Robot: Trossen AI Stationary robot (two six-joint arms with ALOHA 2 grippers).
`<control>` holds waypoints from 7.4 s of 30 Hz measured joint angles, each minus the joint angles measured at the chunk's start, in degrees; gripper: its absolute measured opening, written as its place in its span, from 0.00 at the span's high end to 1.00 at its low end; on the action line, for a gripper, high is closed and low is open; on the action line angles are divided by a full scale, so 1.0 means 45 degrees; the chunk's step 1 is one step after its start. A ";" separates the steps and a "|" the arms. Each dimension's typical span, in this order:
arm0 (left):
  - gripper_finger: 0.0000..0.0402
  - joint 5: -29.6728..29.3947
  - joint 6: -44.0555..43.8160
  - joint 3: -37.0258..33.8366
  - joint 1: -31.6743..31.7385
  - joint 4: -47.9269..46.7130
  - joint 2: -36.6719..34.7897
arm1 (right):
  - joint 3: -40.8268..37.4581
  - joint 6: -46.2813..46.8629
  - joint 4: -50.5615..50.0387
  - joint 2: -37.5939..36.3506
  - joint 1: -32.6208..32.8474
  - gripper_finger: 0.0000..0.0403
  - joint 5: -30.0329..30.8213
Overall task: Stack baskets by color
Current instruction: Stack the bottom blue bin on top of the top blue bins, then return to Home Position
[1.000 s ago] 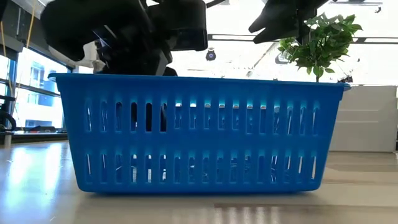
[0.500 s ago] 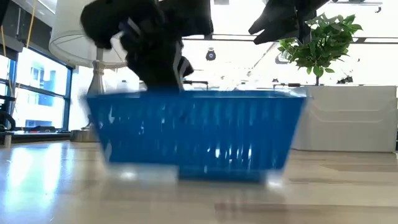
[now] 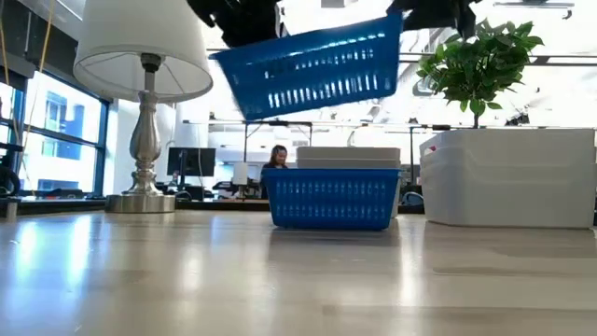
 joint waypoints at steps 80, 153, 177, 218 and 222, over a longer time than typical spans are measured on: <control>0.79 0.2314 0.1668 -0.0005 0.3912 0.1901 0.2783 | 0.0000 -0.0130 -0.1249 -0.0838 0.0010 0.67 0.0159; 0.68 0.2151 -0.2731 -1.5276 -0.0436 0.7106 -1.7985 | -0.7493 -0.5221 0.5880 -0.5859 -0.2244 0.67 -0.5568; 0.68 0.2150 -0.1100 -1.6028 -0.0416 0.7100 -1.9354 | -1.1157 -0.5377 0.4188 -1.2438 -0.2254 0.67 -0.4601; 0.68 0.2151 -0.1284 -1.6014 -0.0416 0.7111 -1.9354 | -1.1162 -0.5138 0.4148 -1.3097 -0.2249 0.67 -0.4980; 0.68 0.2151 -0.1284 -1.6014 -0.0416 0.7111 -1.9354 | -1.1166 -0.5138 0.4148 -1.3097 -0.2254 0.67 -0.4980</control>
